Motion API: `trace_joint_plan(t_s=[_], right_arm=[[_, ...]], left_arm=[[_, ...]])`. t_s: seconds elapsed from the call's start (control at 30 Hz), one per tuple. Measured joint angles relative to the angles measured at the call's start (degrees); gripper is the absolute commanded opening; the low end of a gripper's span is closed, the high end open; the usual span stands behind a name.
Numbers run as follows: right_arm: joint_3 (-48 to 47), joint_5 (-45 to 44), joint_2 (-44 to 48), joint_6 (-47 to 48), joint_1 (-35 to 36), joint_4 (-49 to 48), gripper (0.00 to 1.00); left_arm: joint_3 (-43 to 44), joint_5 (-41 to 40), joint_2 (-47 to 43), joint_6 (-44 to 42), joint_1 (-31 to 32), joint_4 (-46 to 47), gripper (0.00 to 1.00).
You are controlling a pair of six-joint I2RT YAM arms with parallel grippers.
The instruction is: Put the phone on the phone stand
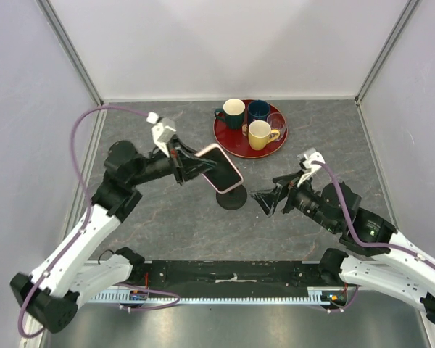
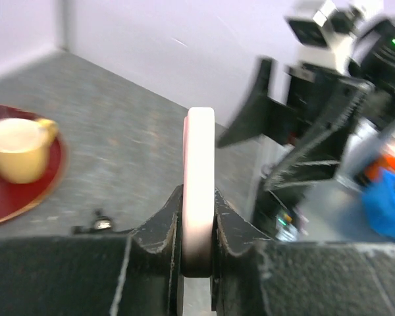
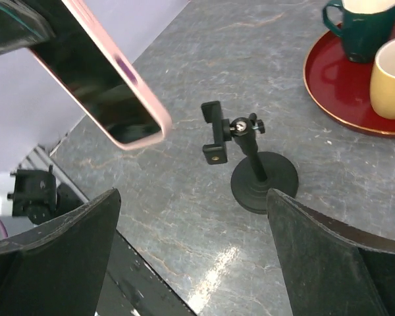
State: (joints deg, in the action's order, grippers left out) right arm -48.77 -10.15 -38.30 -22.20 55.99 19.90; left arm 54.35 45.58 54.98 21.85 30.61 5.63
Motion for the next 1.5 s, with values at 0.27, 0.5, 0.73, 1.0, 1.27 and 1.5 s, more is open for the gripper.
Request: trace_joint_plan(t_s=[0.27,0.5,0.73,1.0,1.27,1.5], right_arm=[[-0.2,-6.0,-6.9,-10.3,0.0,2.4,0.95],[-3.8,-9.4,-21.7,-19.9,1.3,5.6,0.90],[-9.7,-15.5,-29.6,-24.7,5.0,7.2,0.89],[-14.7,-21.4,-38.3,-25.2,7.6,10.2,0.89],[-15.3,-27.2,-39.4,-25.7,7.5,14.1,0.90],[-15.3,-29.8,-39.0,-25.8,7.5,15.8,0.90]], left_arm=[[-4.7,-27.7,-12.7,-2.6,-4.0,-1.7,0.02],[-4.6,-36.9,-9.8,-2.7,-6.1,-4.8,0.02],[-4.7,-36.6,-7.5,-2.7,-6.5,-7.3,0.02],[-4.7,-34.6,-6.5,-2.6,-7.0,-7.3,0.02],[-4.7,-32.4,-5.6,-2.5,-7.1,-7.3,0.02],[-4.6,-31.1,-5.4,-2.4,-7.1,-7.3,0.02]])
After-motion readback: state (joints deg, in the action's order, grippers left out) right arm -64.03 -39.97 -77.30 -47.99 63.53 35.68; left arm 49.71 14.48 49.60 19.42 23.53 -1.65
